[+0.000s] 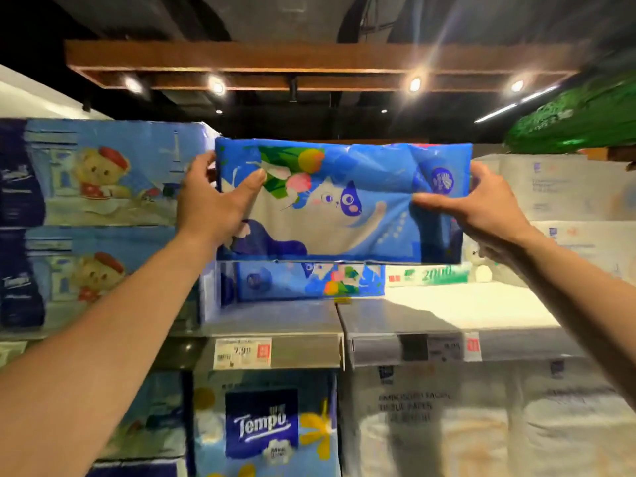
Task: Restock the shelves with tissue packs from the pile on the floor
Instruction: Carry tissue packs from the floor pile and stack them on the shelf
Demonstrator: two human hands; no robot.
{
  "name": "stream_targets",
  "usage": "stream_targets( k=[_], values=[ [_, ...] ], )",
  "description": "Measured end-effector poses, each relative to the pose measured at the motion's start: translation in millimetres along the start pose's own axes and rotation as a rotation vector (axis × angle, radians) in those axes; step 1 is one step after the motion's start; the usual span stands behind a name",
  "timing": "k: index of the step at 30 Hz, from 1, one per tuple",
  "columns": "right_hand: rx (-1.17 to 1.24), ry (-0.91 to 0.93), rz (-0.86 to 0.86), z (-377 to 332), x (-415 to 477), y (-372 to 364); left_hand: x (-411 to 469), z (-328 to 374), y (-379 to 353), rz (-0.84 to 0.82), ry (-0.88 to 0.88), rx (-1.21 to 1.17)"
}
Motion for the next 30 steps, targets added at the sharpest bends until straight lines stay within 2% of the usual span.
stream_targets(
  k=[3,9,13,17,21,24,27,30],
  values=[
    [0.01,0.016,0.083,22.9,41.4,-25.7,31.5,-17.7,-30.1,0.025,-0.032,0.03],
    [0.012,0.001,0.177,71.1,95.0,-75.9,68.6,-56.7,-78.9,-0.115,-0.113,0.21],
    [-0.037,0.038,0.186,100.3,114.9,-110.5,96.4,-80.2,-87.8,-0.084,-0.197,0.281],
    [-0.111,0.101,0.167,125.9,119.4,-139.1,99.4,-103.8,-90.0,-0.064,-0.206,0.475],
    [-0.141,0.202,0.184,149.7,118.6,-152.0,91.2,-115.7,-95.0,-0.058,-0.423,0.719],
    [-0.251,0.24,0.2,156.0,125.3,-159.3,88.7,-129.8,-97.6,-0.135,-0.536,1.025],
    [-0.459,0.212,0.238,158.9,123.2,-161.3,89.2,-135.7,-98.9,-0.161,-0.55,1.082],
    [-0.625,0.263,0.29,150.4,113.0,-163.9,86.6,-136.2,-104.2,-0.196,-0.554,1.132]
  ],
)
Point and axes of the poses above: each hand's wrist, its own x-axis towards the middle knuckle, its own y-axis out of the back of the hand, z = x × y, the point moved 1 cm from there along x, towards the middle knuckle, and after that the axes turned 8 degrees about z, right-handed, at the moved point
